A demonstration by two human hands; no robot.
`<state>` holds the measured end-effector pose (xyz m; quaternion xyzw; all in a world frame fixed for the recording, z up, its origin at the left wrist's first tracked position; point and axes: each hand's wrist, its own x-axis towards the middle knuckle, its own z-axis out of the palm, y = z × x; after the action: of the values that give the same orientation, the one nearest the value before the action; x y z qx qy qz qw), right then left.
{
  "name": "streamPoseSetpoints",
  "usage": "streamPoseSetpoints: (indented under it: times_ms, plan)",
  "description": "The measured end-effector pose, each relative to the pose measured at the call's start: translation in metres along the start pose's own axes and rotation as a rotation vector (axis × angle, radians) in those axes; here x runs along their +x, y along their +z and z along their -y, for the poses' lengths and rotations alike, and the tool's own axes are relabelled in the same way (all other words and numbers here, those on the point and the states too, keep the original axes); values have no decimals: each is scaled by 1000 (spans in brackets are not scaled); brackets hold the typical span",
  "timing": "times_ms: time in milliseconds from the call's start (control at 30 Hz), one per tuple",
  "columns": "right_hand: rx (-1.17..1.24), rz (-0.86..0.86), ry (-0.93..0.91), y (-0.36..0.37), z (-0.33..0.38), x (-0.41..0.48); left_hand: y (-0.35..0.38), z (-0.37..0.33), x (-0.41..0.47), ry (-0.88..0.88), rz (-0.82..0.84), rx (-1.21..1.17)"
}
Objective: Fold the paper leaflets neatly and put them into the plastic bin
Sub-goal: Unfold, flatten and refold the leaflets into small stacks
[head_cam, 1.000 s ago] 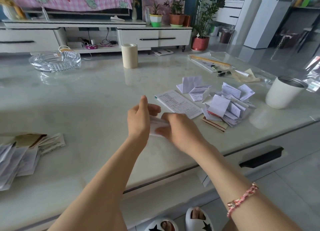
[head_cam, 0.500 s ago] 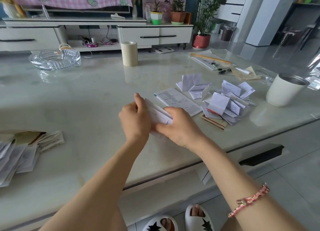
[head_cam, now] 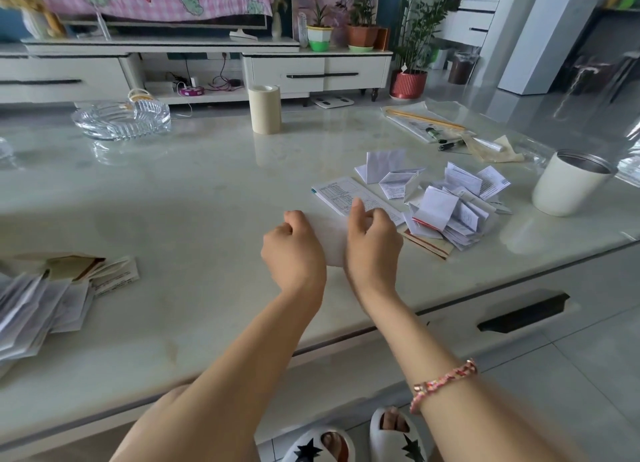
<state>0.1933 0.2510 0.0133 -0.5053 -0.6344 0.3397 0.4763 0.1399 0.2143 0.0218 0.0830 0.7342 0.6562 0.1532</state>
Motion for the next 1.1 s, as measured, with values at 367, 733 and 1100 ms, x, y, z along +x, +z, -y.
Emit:
streamPoseSetpoints:
  times_ms: [367,733,1100]
  plan:
    - [-704,258,-252,7,-17,-23,-11,39,16,402,88,871]
    - [-922,131,-478,15,-24,-22,-9,30,13,466,176,1168]
    - [-930,67,-417,9,-18,-26,-7,32,13,501,168,1204]
